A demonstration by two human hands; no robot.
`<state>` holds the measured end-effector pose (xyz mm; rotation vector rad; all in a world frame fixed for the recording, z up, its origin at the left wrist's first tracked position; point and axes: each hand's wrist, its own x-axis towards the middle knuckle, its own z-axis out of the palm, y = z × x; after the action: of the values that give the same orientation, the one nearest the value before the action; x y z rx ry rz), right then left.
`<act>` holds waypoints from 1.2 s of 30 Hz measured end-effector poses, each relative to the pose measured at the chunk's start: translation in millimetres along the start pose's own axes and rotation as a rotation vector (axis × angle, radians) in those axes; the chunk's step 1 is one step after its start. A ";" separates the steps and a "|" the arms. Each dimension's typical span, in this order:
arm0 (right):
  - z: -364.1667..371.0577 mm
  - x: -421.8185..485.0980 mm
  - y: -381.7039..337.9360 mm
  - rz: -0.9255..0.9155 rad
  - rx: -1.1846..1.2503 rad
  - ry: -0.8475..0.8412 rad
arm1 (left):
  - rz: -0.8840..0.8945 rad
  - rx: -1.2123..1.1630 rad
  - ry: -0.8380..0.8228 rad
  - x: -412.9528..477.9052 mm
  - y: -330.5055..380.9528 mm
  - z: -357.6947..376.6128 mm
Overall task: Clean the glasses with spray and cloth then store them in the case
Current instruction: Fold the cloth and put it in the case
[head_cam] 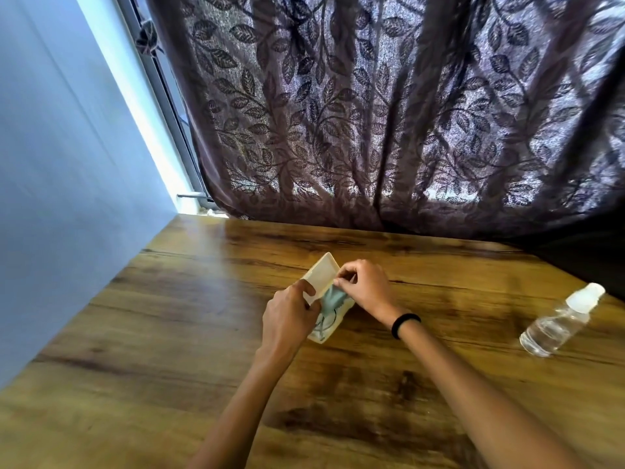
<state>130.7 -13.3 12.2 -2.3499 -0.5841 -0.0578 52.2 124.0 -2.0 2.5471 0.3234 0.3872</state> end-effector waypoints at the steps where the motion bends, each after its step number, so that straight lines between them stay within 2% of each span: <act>1: -1.6 0.8 0.0 -0.005 0.007 0.020 | 0.001 -0.001 0.020 -1.2 0.9 -4.4; 5: -11.1 8.0 -1.0 -0.011 0.051 0.082 | 0.002 -0.012 0.132 -3.1 0.1 -24.8; 8: -15.7 15.2 -3.6 0.001 0.130 0.083 | -0.042 -0.051 0.153 0.9 -8.6 -35.1; 11: -14.4 23.3 -7.3 0.034 0.140 0.038 | -0.110 -0.034 0.002 11.5 -25.3 -37.5; 15: -6.1 35.8 -14.1 0.089 0.158 -0.172 | -0.217 -0.165 -0.273 20.6 -40.1 -37.8; 20: -2.4 54.2 -25.1 0.130 0.050 -0.335 | -0.227 -0.335 -0.369 20.6 -38.8 -38.3; 26: -3.7 53.4 -25.7 0.100 0.111 -0.216 | -0.184 -0.377 -0.385 17.9 -34.1 -35.3; 36: -13.8 26.9 -7.3 0.138 0.454 -0.098 | -0.098 -0.424 -0.518 5.7 -8.5 -27.8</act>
<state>153.3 -6.9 32.5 -1.9492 -0.4265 0.2313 46.9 145.9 17.2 2.1056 0.1468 -0.2256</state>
